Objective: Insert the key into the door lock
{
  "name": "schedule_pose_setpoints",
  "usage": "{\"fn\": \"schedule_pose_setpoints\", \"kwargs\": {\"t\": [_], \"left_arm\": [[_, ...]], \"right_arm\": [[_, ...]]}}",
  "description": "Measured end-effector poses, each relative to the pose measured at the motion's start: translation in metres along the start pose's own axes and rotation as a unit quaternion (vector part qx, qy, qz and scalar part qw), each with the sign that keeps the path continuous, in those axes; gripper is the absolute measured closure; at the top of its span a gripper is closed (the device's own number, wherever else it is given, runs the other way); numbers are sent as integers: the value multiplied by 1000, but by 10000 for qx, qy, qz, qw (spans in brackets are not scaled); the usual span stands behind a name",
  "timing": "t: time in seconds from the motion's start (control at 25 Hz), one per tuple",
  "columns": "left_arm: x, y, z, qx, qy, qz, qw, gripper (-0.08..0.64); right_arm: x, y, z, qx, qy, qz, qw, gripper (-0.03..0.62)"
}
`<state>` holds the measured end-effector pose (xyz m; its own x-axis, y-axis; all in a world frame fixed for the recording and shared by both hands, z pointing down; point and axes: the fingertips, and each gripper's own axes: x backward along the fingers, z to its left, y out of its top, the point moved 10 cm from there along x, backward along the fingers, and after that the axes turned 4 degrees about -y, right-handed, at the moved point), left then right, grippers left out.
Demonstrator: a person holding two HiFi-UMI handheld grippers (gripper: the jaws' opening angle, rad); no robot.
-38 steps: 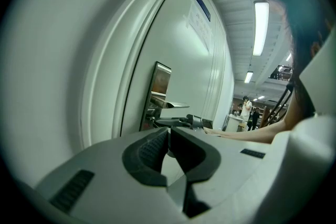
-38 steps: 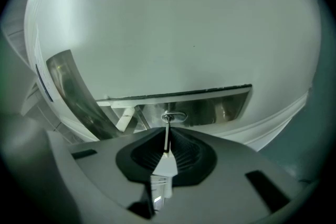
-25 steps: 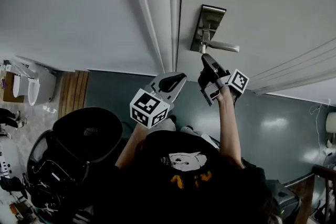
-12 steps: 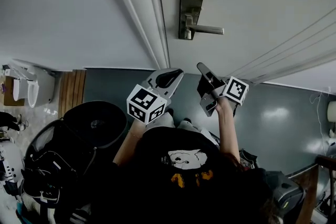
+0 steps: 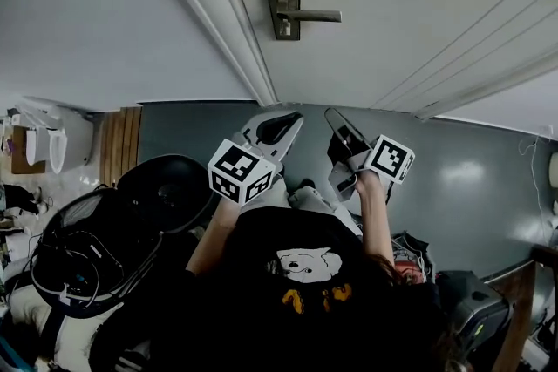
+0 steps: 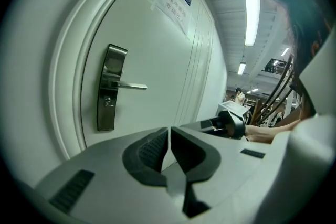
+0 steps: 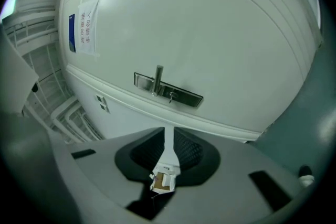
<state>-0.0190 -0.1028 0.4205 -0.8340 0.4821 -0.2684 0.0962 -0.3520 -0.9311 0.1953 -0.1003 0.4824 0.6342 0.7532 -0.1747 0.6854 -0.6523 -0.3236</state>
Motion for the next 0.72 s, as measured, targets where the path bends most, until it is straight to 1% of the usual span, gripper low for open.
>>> {"fn": "schedule_pose_setpoints", "kwargs": {"t": [0.08,0.28,0.4,0.56,0.72], "left_arm": [[1,-5,-9,12,25,67,10000,540],[4,-20,-39,31,94,234,9997,540],[10,-24,-46,24,102,289,9995,540],[18,-26,-52,-30,43,293,9996,540],[27,-26,-55,-92,-88,233,9996,540]], "right_arm": [[10,-2,0,135,-34,-12,9999,552],[43,-14,-8,235,-156,-16,9996,554],[48,-21,-8,338,-151,3,9993,554],[54,-35,-6,298,-196,-21,9994,555],[61,-48,2,489,-314,-96,9983,558]]}}
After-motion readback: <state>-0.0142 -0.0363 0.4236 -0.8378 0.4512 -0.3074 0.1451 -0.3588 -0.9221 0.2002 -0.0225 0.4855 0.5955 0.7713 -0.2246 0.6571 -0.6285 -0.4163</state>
